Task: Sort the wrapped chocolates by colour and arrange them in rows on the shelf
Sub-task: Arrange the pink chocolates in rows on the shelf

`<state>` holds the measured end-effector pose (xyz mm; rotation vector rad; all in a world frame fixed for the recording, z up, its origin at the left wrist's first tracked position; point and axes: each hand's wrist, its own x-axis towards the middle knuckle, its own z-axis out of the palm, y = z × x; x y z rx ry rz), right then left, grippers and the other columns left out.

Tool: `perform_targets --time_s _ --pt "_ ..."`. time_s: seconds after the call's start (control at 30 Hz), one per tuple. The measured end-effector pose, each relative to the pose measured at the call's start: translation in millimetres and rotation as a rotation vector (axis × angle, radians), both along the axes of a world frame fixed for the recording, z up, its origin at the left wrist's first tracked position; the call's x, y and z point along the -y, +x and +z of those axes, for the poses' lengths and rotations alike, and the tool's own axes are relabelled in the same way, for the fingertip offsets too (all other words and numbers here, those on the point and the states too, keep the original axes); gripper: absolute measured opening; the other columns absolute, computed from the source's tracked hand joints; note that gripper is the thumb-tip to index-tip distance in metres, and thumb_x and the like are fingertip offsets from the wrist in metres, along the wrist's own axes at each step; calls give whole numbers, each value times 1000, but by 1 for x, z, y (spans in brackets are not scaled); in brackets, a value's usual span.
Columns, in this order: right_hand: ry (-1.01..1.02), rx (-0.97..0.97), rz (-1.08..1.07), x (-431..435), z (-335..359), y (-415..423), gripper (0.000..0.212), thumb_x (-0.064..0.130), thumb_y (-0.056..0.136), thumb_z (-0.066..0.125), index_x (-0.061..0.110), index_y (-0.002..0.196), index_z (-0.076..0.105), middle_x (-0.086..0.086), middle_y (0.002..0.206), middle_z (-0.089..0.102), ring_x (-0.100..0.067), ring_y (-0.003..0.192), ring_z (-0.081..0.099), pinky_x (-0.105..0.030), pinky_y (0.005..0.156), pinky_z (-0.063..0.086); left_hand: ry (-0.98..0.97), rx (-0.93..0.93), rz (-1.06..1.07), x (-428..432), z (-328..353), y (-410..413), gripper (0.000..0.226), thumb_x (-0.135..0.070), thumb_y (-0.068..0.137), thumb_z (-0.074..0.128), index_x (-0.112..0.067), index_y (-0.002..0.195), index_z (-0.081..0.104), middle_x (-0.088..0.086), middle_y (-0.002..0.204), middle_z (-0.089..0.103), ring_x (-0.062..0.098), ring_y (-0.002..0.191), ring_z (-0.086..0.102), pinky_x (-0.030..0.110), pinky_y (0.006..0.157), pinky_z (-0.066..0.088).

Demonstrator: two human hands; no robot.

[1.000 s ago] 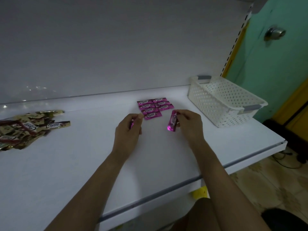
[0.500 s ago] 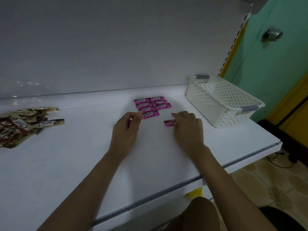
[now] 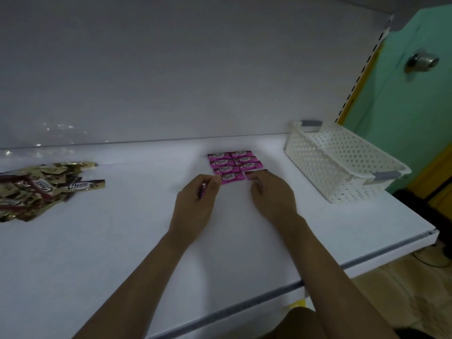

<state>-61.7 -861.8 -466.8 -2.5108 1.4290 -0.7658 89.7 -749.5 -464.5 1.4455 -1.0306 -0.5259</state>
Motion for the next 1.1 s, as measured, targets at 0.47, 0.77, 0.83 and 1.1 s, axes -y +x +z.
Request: perform_targets --time_s 0.47,0.77,0.83,1.1 --pt "-59 64 36 3 -4 -3 33 7 90 49 13 120 63 -9 113 67 -28 101 61 -32 86 44 35 -211 -163 3 -3 2 39 -17 104 28 -17 101 67 -7 58 36 9 49 26 18 45 24" --pt "516 668 232 -50 25 15 19 24 93 59 9 94 71 3 76 70 -8 61 66 -14 53 43 -11 -54 -232 -6 4 5 54 -15 84 72 -31 127 44 -2 85 69 0 76 62 8 72 45" --pt "487 706 238 -51 20 15 16 16 92 60 5 87 71 7 66 67 -6 54 60 -12 52 41 -14 -37 -231 -6 4 4 53 -18 82 75 -26 127 49 0 86 71 -1 74 62 9 70 45" --pt "462 910 113 -45 15 12 21 15 95 57 10 76 64 2 60 62 -8 47 52 -18 48 39 -18 -21 -216 -4 -1 5 26 -4 91 62 -25 106 61 -9 77 74 24 82 68 25 71 52"
